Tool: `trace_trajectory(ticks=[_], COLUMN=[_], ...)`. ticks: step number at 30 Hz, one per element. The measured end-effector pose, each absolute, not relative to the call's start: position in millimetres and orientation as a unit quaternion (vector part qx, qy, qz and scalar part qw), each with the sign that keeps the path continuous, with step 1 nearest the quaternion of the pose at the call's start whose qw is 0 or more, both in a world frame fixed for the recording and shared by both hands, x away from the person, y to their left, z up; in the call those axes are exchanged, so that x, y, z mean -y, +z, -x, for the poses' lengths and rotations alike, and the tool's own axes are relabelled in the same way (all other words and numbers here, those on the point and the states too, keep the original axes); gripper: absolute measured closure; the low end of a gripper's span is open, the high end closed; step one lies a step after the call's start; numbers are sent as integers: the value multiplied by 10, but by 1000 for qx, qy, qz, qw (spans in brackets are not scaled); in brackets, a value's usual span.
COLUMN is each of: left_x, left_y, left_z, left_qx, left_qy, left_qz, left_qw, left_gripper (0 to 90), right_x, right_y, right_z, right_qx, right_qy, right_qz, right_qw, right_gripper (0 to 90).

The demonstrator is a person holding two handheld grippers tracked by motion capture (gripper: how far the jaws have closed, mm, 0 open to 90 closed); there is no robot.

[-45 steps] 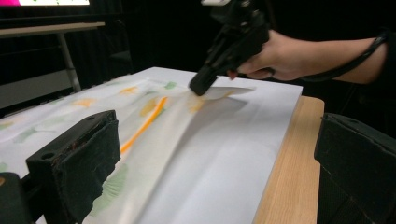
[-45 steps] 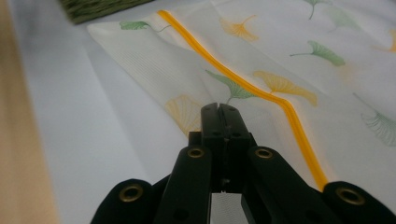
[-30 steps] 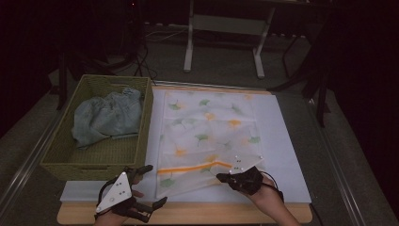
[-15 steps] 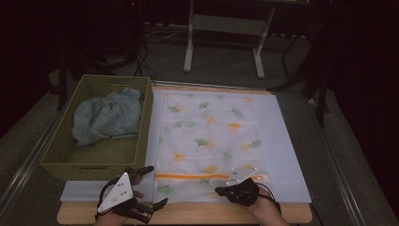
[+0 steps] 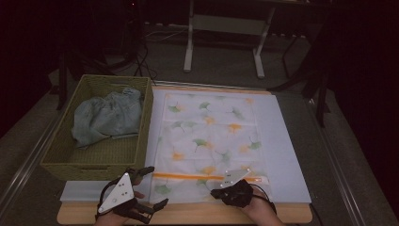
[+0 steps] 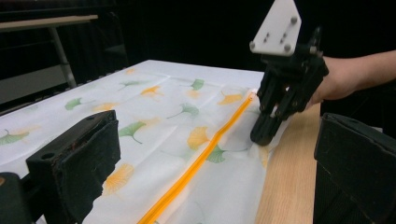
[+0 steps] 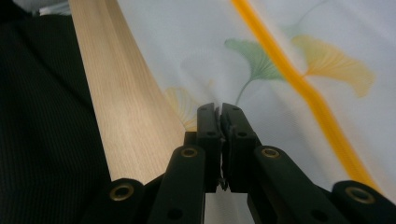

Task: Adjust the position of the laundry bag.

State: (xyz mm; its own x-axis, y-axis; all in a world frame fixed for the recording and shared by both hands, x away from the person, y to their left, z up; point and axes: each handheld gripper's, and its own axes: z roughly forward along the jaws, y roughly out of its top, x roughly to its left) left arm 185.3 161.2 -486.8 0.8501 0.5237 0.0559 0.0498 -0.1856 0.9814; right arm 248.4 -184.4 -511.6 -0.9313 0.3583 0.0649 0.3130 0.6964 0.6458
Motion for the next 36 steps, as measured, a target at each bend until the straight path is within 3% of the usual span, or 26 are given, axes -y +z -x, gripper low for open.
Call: trace_trajectory(ticks=[2, 3, 5, 14, 17, 22, 24, 26, 28, 36], left_x=[-1612, -1612, -1615, -1608, -1610, -1604, -1604, -1604, -1606, -1609], left_y=[-4868, -4868, -4869, -4868, -4866, -4870, -4870, -4871, -4872, -4877], left_z=[-1854, -1854, -1856, -1853, -1851, -1853, -1852, -1851, -1852, -1845], left_qx=[-193, -193, -193, -193, -193, -193, -193, -193, -194, -196], left_qy=[195, 194, 194, 196, 196, 195, 195, 195, 195, 195], left_qz=[-745, -745, -745, -745, -745, -746, -746, -745, -745, -746], left_qw=[608, 609, 608, 607, 608, 607, 607, 608, 608, 606], left_gripper=[13, 13, 13, 13, 14, 14, 13, 13, 13, 13], right_x=[1871, 1894, 1947, 2184, 2229, 2392, 2410, 2507, 2586, 2852], right_y=[-5084, -5065, -5023, -4820, -4774, -4681, -4676, -4666, -4658, -4626], right_z=[-2502, -2503, -2492, -2543, -2547, -2556, -2558, -2548, -2550, -2509], right_qx=[-916, -914, -911, -877, -869, -851, -852, -845, -833, -825], right_qy=[352, 354, 362, 418, 427, 453, 451, 459, 475, 471], right_qz=[-190, -192, -190, -226, -234, -251, -251, -260, -271, -278], right_qw=[35, 37, 59, 73, 83, 83, 84, 89, 82, 138], right_gripper=[807, 857, 861, 566, 515, 284, 265, 176, 184, 189])
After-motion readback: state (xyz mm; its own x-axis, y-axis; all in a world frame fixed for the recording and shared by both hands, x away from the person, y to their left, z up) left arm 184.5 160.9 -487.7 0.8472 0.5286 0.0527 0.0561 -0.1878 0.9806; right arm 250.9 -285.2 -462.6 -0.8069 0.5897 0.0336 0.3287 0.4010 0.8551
